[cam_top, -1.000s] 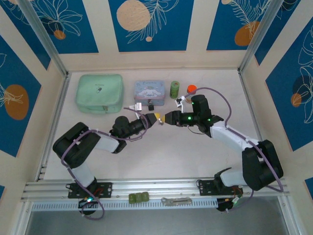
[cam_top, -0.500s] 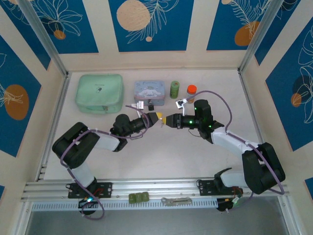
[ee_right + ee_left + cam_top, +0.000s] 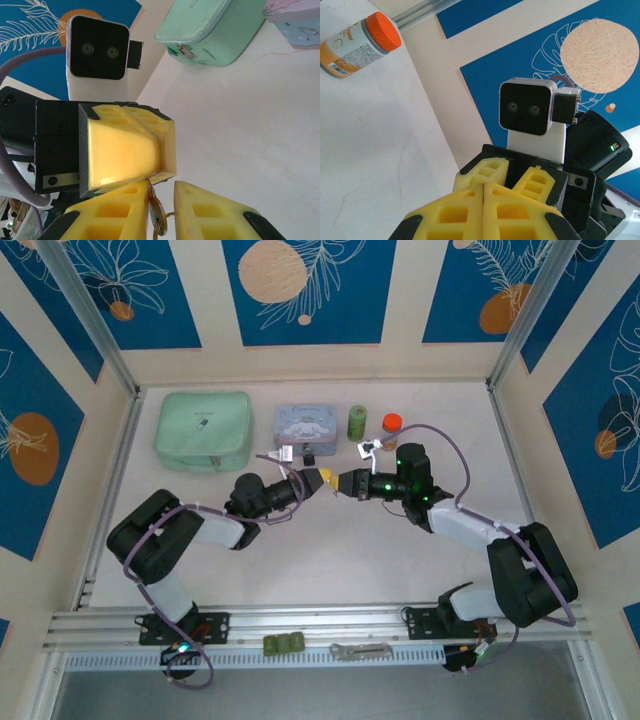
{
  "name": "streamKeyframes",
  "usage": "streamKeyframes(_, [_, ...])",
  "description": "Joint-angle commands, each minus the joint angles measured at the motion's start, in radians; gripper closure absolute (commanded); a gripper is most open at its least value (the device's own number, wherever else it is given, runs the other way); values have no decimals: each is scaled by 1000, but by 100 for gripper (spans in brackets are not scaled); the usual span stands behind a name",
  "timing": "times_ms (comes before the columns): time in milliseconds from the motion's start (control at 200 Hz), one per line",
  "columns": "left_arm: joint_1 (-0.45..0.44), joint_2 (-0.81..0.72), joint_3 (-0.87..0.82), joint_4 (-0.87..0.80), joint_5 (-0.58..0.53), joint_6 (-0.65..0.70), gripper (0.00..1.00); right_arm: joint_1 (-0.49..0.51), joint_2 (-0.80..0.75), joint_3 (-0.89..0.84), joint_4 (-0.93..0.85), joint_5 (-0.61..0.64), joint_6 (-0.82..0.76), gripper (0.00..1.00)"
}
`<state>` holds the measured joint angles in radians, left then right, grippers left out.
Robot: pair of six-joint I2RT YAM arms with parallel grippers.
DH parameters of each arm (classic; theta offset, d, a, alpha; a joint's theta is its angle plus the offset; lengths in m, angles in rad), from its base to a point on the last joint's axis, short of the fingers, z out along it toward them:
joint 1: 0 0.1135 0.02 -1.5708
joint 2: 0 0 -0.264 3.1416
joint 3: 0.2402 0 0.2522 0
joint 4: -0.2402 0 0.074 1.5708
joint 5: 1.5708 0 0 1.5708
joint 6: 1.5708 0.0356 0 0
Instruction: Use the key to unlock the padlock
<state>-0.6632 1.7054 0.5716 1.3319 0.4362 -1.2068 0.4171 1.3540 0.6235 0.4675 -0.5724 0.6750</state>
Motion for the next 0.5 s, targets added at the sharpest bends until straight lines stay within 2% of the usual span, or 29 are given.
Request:
streamKeyframes(0, [6,-6,8,76,0,-11,100,6,14,-21,31,-11,14,81])
streamKeyframes(345, [6,-5,2,76,-29,-15,100,6,-24,-66,43,-3,38,77])
streamKeyframes(495, [5,-4,6,76,-25,-19,100,5,-25,-70,63,2,44,84])
